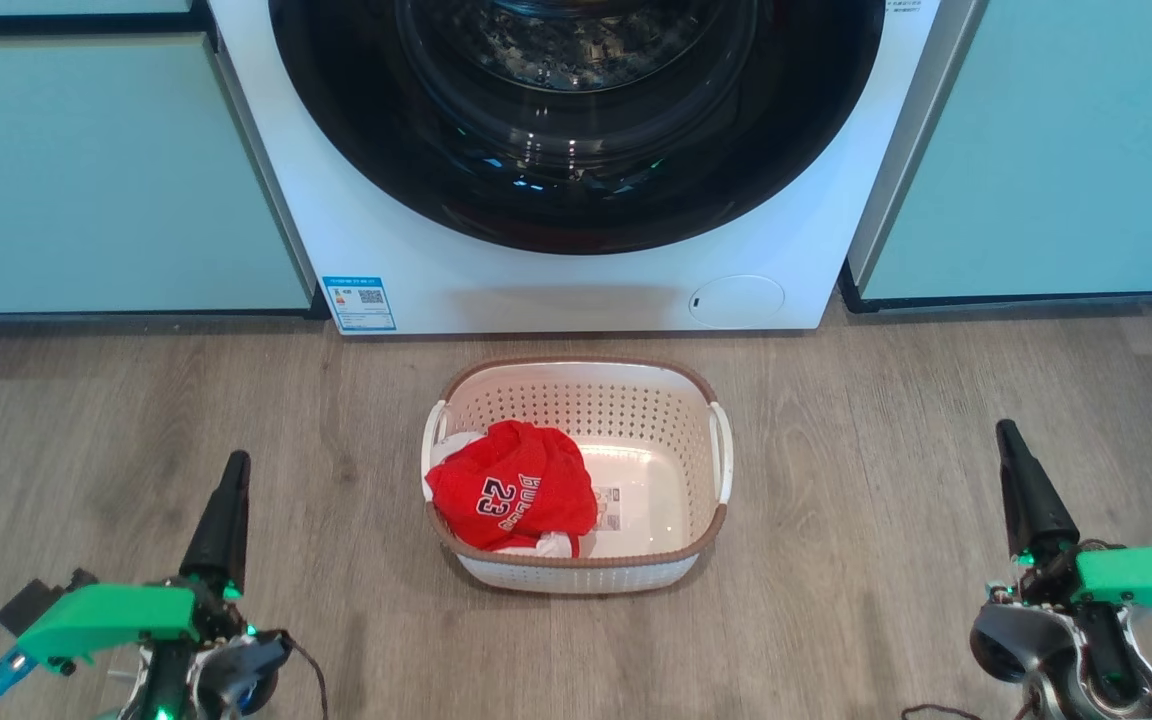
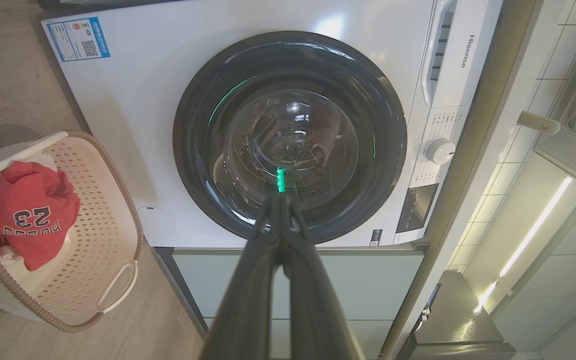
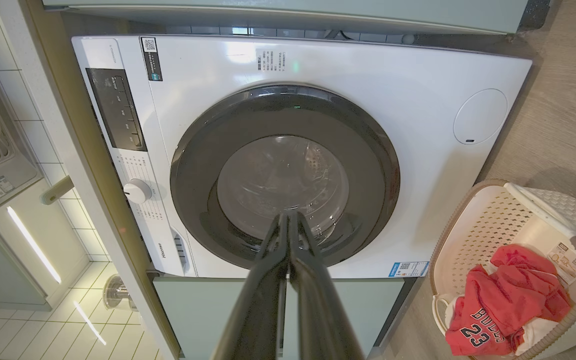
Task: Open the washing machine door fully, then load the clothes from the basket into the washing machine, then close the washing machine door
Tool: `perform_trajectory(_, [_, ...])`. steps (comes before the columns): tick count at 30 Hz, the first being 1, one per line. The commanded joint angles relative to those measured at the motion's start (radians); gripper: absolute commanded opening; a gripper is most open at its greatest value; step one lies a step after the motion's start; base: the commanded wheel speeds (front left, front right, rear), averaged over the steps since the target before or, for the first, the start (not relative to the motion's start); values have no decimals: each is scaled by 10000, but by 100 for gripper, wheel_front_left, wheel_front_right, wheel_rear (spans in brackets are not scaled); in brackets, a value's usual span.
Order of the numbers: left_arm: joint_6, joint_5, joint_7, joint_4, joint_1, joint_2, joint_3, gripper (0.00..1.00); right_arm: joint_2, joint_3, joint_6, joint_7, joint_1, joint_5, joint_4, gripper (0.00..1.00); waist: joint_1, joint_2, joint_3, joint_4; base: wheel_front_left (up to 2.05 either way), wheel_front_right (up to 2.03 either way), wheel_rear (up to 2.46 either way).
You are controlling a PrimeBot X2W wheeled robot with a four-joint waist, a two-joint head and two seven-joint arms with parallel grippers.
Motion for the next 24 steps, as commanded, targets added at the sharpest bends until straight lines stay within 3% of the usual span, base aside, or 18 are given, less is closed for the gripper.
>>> perform_trajectory(1, [-19,20,75,-298,-492,93,320,0,-31,180,0,58,-518,-28,-326,0,0,0,0,0,0,0,0])
perform_trajectory(12, [0,2,-3,-2,-1,0,1,0,0,-1,0,-3,-1,-1,-3,0,0,0,0,0,0,0,0])
perform_trajectory(13, [0,4,-20,97,18,-11,-8,100,6,15,2,-10,22,-2,97,100,0,0,0,0,0,0,0])
perform_trajectory(15, [-1,189,-237,546,459,-77,-16,100,83,69,2,-229,409,-140,540,100,0,0,-53,-27,0,0,0])
perform_trajectory(24, [-2,467,-470,360,495,-66,87,100,75,-79,2,-464,400,-512,398,100,0,0,-109,-53,0,0,0])
